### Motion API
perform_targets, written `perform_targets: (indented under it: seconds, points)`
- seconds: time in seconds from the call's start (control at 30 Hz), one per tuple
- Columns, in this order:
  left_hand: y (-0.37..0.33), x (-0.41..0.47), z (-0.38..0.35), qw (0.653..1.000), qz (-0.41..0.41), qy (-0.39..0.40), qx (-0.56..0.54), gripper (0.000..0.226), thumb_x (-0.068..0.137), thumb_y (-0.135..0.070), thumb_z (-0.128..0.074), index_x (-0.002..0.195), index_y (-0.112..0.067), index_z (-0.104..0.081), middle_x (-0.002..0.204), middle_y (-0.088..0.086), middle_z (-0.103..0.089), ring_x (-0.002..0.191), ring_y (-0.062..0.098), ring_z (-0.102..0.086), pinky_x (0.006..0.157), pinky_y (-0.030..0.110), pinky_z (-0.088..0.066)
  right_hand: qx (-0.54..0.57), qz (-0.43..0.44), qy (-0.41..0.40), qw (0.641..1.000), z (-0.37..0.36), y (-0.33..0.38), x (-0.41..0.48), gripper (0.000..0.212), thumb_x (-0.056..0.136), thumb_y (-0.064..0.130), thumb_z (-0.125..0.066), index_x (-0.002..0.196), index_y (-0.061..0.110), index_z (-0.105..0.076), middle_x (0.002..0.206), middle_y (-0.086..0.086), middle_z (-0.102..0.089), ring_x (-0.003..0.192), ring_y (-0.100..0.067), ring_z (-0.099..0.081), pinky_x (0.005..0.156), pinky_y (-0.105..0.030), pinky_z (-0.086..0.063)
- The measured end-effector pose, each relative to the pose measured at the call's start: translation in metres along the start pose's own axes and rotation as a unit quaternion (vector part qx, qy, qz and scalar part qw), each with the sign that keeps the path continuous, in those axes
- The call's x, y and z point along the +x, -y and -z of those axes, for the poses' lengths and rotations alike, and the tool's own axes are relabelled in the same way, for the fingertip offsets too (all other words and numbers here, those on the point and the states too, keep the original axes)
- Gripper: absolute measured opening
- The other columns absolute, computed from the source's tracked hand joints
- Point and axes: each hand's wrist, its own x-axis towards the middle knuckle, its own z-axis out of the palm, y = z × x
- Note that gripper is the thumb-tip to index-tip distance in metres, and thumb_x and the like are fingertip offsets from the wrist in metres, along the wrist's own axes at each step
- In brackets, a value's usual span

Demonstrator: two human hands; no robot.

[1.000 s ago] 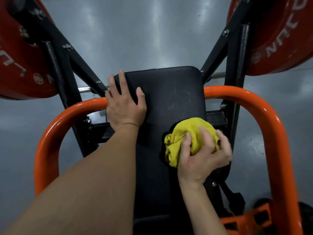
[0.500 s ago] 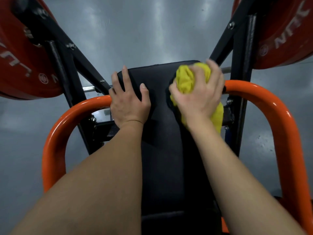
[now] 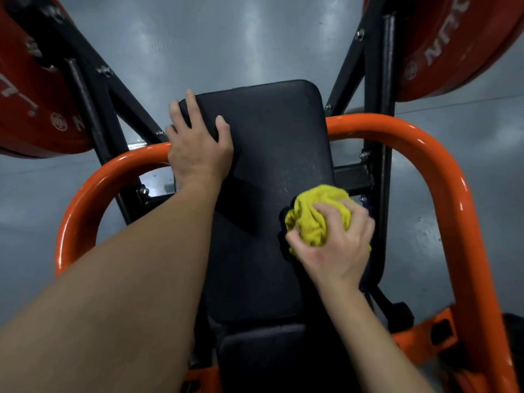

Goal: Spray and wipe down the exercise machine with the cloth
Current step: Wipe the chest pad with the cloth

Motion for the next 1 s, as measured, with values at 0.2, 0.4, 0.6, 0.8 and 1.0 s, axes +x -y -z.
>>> perform_targets:
  seconds: [0.2,0.4,0.6,0.8,1.0]
  points:
    - [0.0,-0.001,0.006,0.999,-0.017,0.038,0.012,0.078,0.102,-0.066,-0.022,0.164,-0.023,-0.006,0.168,0.012,-0.011,0.141,0.041,-0.032,0.107,0.054,-0.04,-0.002,-0.04,0.064,0.997,0.022,-0.014,-0.046,0.049,0.062,0.047,-0.077,0.104,0.023,-0.07,0.122,-0.01,-0.054,0.104,-0.035,-0.049,0.067,-0.045,-0.055]
    - [0.025,-0.03,0.023,0.987,-0.105,0.113,0.046,0.084,0.103,-0.068,-0.031,0.165,-0.02,-0.001,0.17,0.018,0.006,0.155,0.042,-0.008,0.125,0.053,-0.012,-0.087,-0.065,0.32,0.941,0.039,0.0,-0.022,0.108,0.056,0.073,-0.083,0.14,0.029,-0.032,0.147,-0.008,-0.017,0.134,-0.036,-0.021,0.101,-0.057,-0.045]
    - [0.048,-0.126,0.049,0.963,-0.243,0.099,0.059,0.047,0.091,-0.062,-0.061,0.073,-0.019,-0.057,0.083,0.002,-0.059,0.088,0.03,-0.059,0.069,0.039,-0.048,-0.082,-0.026,0.393,0.916,0.056,-0.008,-0.016,0.108,0.061,0.055,-0.091,0.144,0.035,-0.025,0.149,-0.006,-0.008,0.138,-0.037,-0.019,0.101,-0.049,-0.046]
    - [0.031,-0.152,0.062,0.891,-0.038,0.449,0.061,0.061,0.097,-0.047,-0.041,0.064,-0.008,-0.074,0.055,0.007,-0.07,0.06,0.02,-0.073,0.07,0.032,-0.059,-0.118,-0.023,0.356,0.927,0.055,-0.004,0.0,0.084,0.06,0.056,-0.088,0.126,0.031,-0.044,0.134,-0.005,-0.028,0.119,-0.036,-0.037,0.079,-0.045,-0.049]
    - [0.02,-0.137,0.06,0.831,0.123,0.54,-0.054,0.049,0.089,-0.022,-0.038,0.082,0.013,-0.072,0.073,0.028,-0.072,0.068,0.041,-0.075,0.074,0.037,-0.057,-0.172,0.025,0.354,0.919,0.065,-0.006,-0.036,0.081,0.061,0.061,-0.086,0.122,0.028,-0.045,0.131,-0.005,-0.031,0.117,-0.034,-0.038,0.074,-0.042,-0.051]
